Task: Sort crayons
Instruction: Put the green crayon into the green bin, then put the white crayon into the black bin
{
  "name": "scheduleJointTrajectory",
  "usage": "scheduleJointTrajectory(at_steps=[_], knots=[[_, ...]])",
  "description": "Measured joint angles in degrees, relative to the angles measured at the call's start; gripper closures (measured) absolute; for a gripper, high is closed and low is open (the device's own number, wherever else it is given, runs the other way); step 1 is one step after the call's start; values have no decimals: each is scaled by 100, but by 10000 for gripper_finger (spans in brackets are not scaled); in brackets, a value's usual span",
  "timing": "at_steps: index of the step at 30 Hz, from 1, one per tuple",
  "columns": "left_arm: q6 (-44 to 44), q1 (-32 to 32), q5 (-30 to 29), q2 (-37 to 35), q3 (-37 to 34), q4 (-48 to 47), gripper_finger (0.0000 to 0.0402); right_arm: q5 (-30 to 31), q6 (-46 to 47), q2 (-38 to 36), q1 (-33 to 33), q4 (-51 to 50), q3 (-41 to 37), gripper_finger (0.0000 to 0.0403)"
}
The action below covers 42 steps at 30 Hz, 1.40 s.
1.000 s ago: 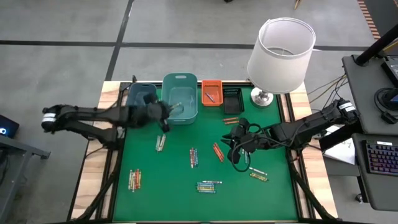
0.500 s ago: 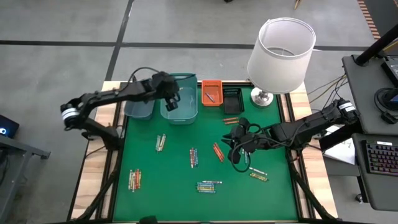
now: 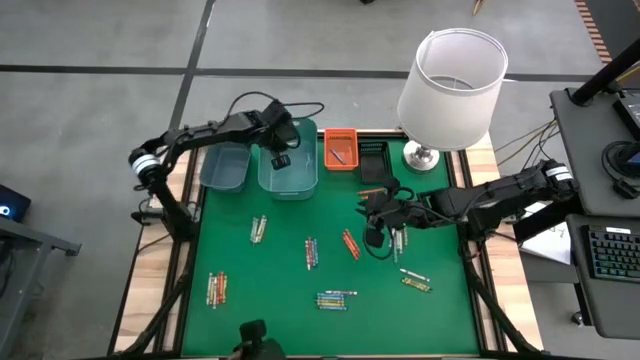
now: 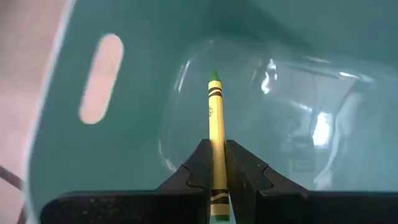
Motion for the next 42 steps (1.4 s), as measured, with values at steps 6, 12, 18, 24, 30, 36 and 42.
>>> scheduleJointTrajectory(at_steps=[6, 12, 18, 24, 30, 36, 42], knots=[[-134, 17, -1, 501, 357, -410, 366, -24, 110, 0, -24, -12, -22, 335], [-127, 54, -7, 518, 284, -412, 344, -17, 175, 0, -30, -5, -22, 335], [-175, 54, 86, 355, 275, -426, 335, -17, 359, 0, -35, -3, -20, 335], [-586, 30, 588, -328, 174, -411, 341, -18, 704, 0, -44, -1, -2, 335], [-1040, -155, 1412, -1546, -583, 499, 354, -17, 1098, 0, -76, 33, 0, 335], [-1694, -647, 1407, -2988, -1753, 1921, 361, -22, 1528, 0, -253, 187, 3, 335], [-1748, -1224, 1408, -4113, -2905, 3485, 361, -251, 2281, 0, -558, 221, 7, 335]])
